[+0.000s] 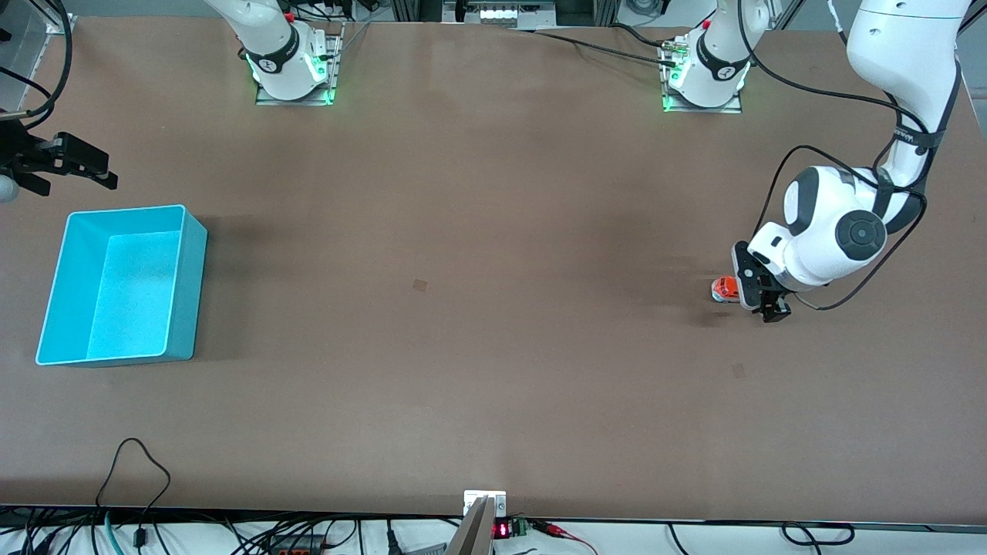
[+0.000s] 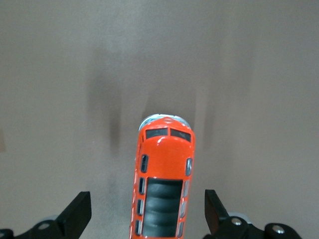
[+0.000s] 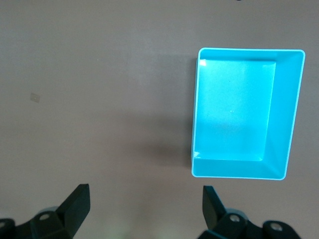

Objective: Wind up bus and store in blue box
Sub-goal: 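Lower the left gripper and close it on the orange car, then pull the held car back along the table with the left gripper, then release the car toward the blue box and lift the left gripper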

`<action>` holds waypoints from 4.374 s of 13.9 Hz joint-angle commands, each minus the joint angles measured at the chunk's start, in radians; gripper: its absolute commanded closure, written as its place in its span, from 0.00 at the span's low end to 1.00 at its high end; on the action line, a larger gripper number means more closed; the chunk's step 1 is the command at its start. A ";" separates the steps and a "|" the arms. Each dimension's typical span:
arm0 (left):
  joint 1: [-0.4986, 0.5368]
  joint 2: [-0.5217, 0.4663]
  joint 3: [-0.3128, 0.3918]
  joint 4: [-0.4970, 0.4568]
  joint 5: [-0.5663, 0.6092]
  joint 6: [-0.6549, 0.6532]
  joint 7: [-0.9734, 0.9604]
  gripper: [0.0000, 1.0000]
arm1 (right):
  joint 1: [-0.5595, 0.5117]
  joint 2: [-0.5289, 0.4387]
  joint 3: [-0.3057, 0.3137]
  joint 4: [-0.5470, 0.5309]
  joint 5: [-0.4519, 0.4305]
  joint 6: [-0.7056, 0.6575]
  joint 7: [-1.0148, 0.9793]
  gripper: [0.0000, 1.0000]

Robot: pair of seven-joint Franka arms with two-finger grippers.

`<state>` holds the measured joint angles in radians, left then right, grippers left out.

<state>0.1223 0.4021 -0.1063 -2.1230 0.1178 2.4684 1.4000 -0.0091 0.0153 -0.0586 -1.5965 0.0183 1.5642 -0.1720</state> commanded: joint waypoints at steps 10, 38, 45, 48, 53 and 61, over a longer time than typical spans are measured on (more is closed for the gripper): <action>0.033 -0.005 -0.009 -0.089 0.017 0.107 0.070 0.09 | -0.009 0.012 -0.006 0.004 0.000 0.002 0.003 0.00; 0.299 0.158 -0.003 0.035 0.039 0.083 0.378 0.62 | -0.005 0.015 -0.004 0.010 0.000 0.005 0.006 0.00; 0.349 0.136 0.000 0.052 0.060 0.028 0.415 0.07 | -0.006 0.015 -0.004 0.010 0.000 0.004 0.005 0.00; 0.310 0.061 -0.038 0.133 0.062 -0.171 0.430 0.00 | -0.008 0.018 -0.004 0.010 0.003 0.004 0.005 0.00; 0.307 -0.069 -0.111 0.196 0.056 -0.403 0.422 0.00 | -0.008 0.018 -0.004 0.010 0.003 0.004 0.006 0.00; 0.146 -0.097 -0.136 0.342 -0.038 -0.414 0.334 0.00 | -0.008 0.032 -0.004 0.010 0.002 -0.001 -0.003 0.00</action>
<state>0.3116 0.3059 -0.2478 -1.8315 0.0961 2.0717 1.7878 -0.0112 0.0384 -0.0666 -1.5948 0.0184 1.5676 -0.1721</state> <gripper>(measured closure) 0.000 0.000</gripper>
